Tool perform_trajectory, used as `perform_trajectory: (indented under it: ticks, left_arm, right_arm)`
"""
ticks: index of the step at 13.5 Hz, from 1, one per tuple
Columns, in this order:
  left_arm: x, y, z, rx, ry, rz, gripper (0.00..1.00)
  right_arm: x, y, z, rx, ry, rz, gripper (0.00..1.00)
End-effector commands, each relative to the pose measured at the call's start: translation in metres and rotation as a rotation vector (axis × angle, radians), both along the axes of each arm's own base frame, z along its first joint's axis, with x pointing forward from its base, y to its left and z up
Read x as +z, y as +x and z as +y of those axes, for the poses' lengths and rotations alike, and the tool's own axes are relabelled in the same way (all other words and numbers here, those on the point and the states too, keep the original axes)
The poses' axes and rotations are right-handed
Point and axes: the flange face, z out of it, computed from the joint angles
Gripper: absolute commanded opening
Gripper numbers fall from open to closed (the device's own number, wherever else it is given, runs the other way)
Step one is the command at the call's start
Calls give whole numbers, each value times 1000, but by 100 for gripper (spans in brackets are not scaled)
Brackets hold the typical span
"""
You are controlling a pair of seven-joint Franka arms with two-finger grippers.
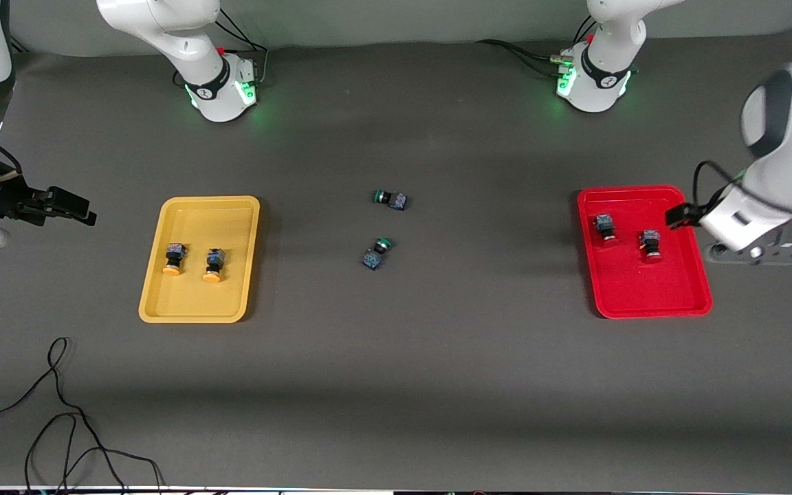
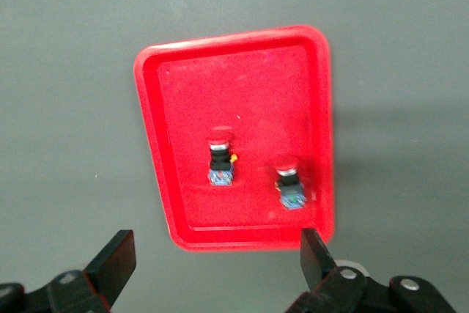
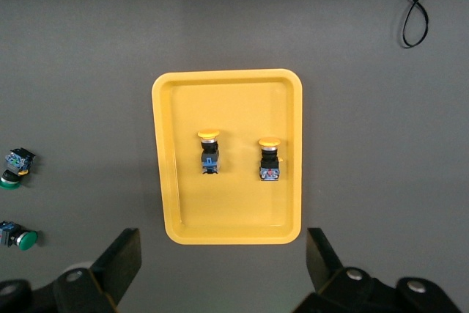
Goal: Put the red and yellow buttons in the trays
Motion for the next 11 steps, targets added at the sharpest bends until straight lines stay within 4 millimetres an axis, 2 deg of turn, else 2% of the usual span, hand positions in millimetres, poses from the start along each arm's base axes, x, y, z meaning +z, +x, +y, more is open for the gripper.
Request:
perform_trajectory:
  ticks: [1, 3, 4, 6, 8, 11]
  left_arm:
    - [43, -1, -11, -4, -32, 9, 100]
    - [78, -16, -15, -1, -17, -33, 100]
    - [86, -21, -17, 3, -21, -45, 100]
    - [89, -26, -26, -15, -34, -54, 100]
    - [96, -29, -16, -5, -54, -64, 100]
    - [96, -28, -12, 2, -38, -60, 100]
  right_arm:
    - [9, 0, -2, -17, -49, -12, 100]
    - [10, 0, -2, -17, -51, -15, 100]
    - [11, 0, -1, -16, -51, -15, 100]
    - [13, -1, 0, -14, -50, -3, 100]
    - [16, -1, 0, -14, -50, -6, 100]
    - [19, -1, 0, -14, -49, -6, 100]
